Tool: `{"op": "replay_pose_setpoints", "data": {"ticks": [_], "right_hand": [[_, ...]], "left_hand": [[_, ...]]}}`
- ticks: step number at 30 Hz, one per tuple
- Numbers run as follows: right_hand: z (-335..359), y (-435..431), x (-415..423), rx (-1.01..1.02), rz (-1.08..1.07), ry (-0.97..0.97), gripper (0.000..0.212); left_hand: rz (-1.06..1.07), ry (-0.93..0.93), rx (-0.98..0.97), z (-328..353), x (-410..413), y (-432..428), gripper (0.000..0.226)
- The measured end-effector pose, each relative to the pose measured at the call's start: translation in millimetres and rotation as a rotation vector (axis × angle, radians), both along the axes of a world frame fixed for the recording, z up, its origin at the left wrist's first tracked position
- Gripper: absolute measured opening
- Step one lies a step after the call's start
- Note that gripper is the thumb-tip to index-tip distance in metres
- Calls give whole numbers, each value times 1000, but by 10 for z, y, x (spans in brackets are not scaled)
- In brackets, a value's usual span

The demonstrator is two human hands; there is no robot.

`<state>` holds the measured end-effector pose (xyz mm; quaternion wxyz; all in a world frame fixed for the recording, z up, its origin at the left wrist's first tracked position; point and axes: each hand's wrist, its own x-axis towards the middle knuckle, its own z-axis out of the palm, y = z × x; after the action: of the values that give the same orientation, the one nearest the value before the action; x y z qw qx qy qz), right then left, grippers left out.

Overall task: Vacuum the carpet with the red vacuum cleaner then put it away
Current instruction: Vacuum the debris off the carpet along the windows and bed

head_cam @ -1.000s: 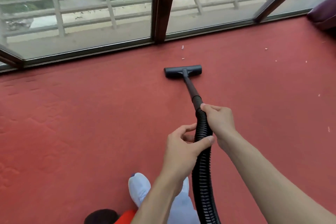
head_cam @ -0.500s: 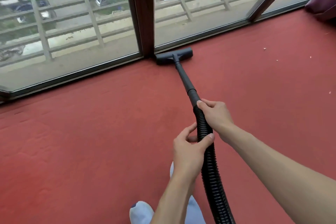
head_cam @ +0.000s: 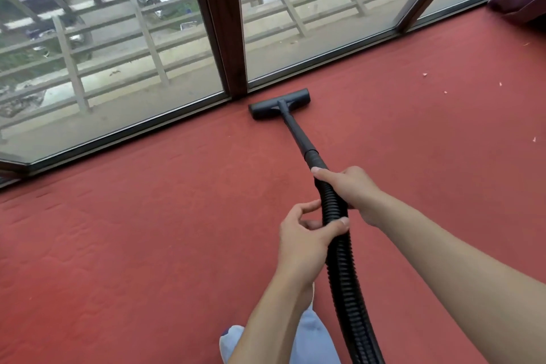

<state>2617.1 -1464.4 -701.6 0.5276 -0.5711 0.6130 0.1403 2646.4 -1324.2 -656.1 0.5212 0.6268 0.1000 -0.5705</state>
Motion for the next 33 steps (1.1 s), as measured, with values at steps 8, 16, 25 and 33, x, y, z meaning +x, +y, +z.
{"op": "replay_pose_setpoints", "data": {"ticks": [8,16,25,33], "right_hand": [[728,-78,-306,-10,-275,-64,41],[2776,44,-1245,-94,-685,-159,51],[3909,210,-2080,-320,-880,-125,40],[4122,35,-2539,-307,-1052,-166,43]], "left_hand": [[-70,-49,-116,699,-98,-57,43],[-312,-21,-262,2559,-708,-139,52],[-625,-189,-256,3571,-1340,-260,52],[-881,-248,-265,3965,-1613,-666,47]]}}
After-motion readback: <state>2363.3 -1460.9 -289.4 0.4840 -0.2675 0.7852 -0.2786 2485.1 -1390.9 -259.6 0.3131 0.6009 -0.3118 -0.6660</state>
